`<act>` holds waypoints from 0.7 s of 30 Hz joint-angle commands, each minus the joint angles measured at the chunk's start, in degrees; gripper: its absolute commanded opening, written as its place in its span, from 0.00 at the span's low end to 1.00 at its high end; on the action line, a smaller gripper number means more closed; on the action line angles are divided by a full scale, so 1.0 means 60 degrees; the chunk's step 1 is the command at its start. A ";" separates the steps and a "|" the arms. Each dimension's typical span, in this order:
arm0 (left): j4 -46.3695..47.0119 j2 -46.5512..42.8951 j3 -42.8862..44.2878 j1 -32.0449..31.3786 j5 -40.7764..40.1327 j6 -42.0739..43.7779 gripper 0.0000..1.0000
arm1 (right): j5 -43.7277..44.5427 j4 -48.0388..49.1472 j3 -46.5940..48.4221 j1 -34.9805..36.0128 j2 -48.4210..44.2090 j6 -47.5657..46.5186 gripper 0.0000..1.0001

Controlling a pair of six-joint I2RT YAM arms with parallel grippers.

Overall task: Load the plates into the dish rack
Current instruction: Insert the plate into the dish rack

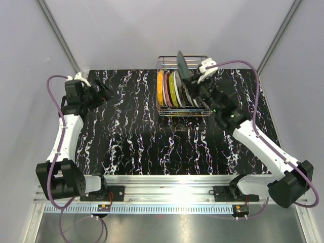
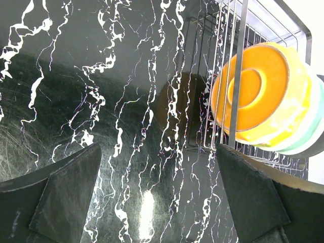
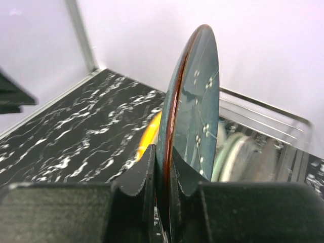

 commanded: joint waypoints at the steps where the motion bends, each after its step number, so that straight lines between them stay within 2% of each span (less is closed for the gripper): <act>1: 0.0184 -0.0413 0.0391 0.0056 -0.0191 0.0243 0.99 | -0.0602 0.1536 0.0867 -0.1261 -0.0920 0.0575 0.00; 8: 0.0213 -0.0383 0.0377 0.0042 -0.0132 0.0185 0.99 | -0.1480 0.1798 0.0033 -0.3493 -0.1184 0.1616 0.00; 15: 0.0257 -0.0398 0.0377 0.0042 0.0014 0.0170 0.99 | -0.1993 0.2370 -0.0319 -0.4138 -0.0394 0.1924 0.00; 21: 0.0287 -0.0325 0.0377 0.0042 0.0102 0.0155 0.99 | -0.2214 0.2854 -0.0422 -0.4154 0.0470 0.1837 0.00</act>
